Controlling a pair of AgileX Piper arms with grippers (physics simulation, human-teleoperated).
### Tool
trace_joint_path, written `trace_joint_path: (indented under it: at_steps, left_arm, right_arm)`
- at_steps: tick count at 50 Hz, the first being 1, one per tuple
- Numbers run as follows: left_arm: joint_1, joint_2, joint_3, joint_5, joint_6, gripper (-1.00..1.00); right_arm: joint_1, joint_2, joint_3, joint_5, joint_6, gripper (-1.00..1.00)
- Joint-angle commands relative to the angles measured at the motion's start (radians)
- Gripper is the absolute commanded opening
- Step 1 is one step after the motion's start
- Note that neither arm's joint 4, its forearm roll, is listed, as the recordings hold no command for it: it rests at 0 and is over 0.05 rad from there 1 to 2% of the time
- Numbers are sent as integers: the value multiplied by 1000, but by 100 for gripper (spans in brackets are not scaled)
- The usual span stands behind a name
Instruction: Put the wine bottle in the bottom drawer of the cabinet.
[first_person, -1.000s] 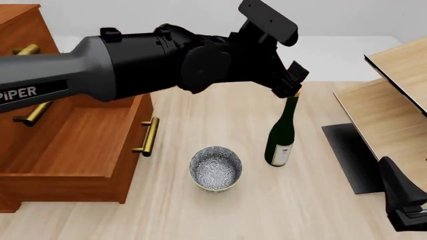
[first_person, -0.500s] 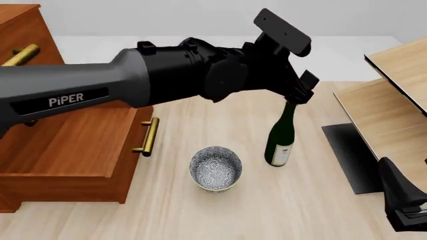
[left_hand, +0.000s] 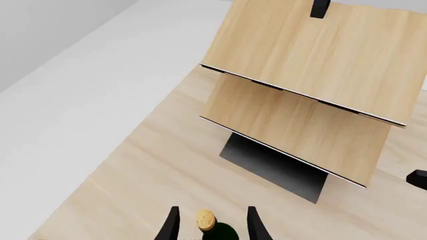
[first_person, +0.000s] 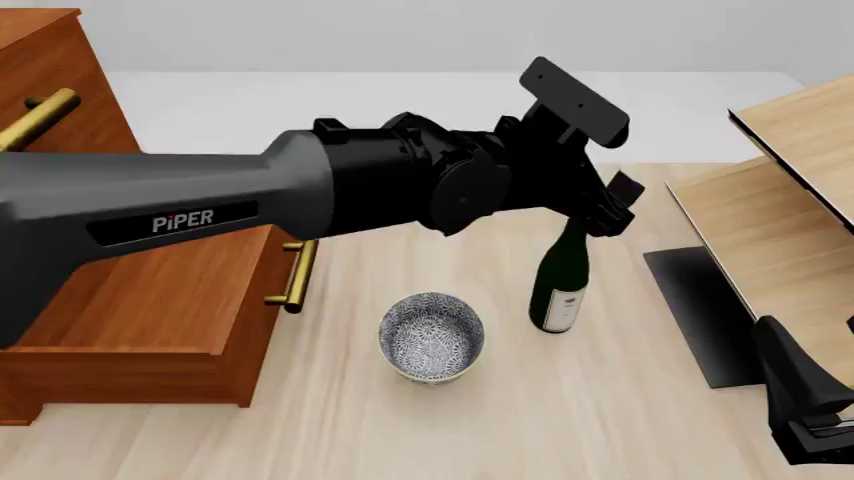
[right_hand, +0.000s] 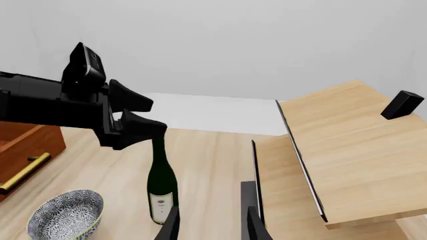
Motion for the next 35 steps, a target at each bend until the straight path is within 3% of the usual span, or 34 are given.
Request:
trace_joint_path:
  at_steps: [1, 35]
  left_arm:
    - [2, 24, 21, -32, -9, 100]
    - [7, 51, 78, -92, -32, 100]
  right_arm:
    - [2, -1, 0, 2, 0, 100]
    - [8, 0, 1, 6, -6, 100]
